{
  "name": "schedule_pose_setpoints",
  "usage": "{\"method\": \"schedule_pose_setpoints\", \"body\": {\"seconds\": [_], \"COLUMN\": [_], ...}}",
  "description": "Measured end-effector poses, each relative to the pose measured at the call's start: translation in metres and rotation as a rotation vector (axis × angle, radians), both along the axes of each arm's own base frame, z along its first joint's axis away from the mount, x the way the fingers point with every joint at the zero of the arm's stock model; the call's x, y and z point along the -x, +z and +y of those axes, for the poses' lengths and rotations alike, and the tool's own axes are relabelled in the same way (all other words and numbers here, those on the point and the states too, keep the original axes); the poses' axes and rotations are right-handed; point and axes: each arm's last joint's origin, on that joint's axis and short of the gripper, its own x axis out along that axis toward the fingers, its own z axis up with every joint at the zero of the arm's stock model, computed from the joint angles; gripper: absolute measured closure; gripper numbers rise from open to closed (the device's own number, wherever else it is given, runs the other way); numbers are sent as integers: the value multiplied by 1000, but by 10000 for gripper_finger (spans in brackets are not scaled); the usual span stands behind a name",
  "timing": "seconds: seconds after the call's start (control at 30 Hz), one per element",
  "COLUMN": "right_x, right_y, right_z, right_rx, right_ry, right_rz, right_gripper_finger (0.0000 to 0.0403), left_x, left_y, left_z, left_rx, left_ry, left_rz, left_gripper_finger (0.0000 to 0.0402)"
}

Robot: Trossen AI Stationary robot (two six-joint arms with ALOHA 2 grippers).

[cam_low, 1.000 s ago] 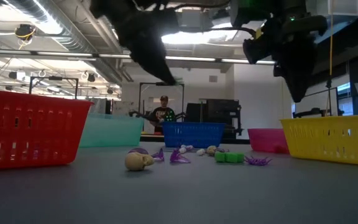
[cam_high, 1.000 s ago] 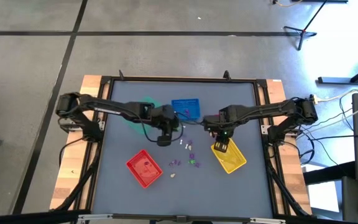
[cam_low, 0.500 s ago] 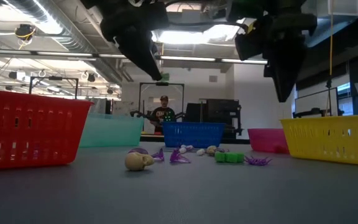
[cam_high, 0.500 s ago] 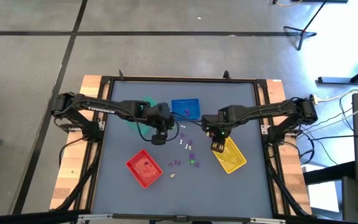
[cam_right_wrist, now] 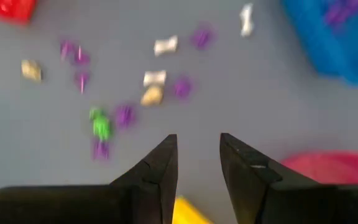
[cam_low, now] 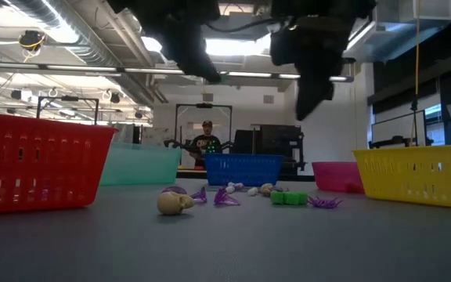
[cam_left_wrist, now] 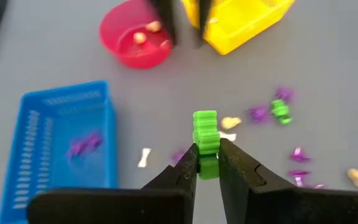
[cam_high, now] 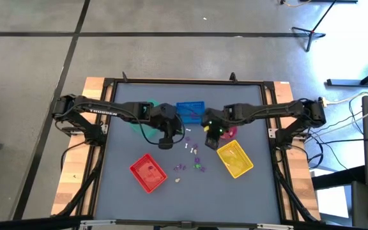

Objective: Sort Halloween decoration
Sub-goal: Put the green skeleton toy into the green bin

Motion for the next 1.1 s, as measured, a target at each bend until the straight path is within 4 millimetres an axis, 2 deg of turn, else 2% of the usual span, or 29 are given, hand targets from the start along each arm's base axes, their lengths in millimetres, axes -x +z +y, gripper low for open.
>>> {"method": "schedule_pose_setpoints", "body": {"seconds": [0.13,0.3,0.43,0.67,0.87,1.1], "right_x": [-3,-1,-2,-3,-3,-3], "right_y": [2,2,2,3,3,3], "right_z": [-18,-33,-31,-27,-27,-27], "right_rx": [3,7,32,52,53,53], "right_ry": [-60,-103,-50,5,4,5], "right_rz": [-48,-51,-57,-65,-66,-67], "right_gripper_finger": [284,284,284,284,284,284], "left_x": [1,11,25,51,63,65], "left_y": [-1,-10,-19,-27,-27,-27], "left_z": [-1,-2,0,6,15,25], "left_rx": [31,39,1,-140,-256,-266], "left_ry": [-27,-19,52,277,468,535], "left_rz": [10,151,328,598,672,677], "left_gripper_finger": [371,371,371,371,371,360]}}
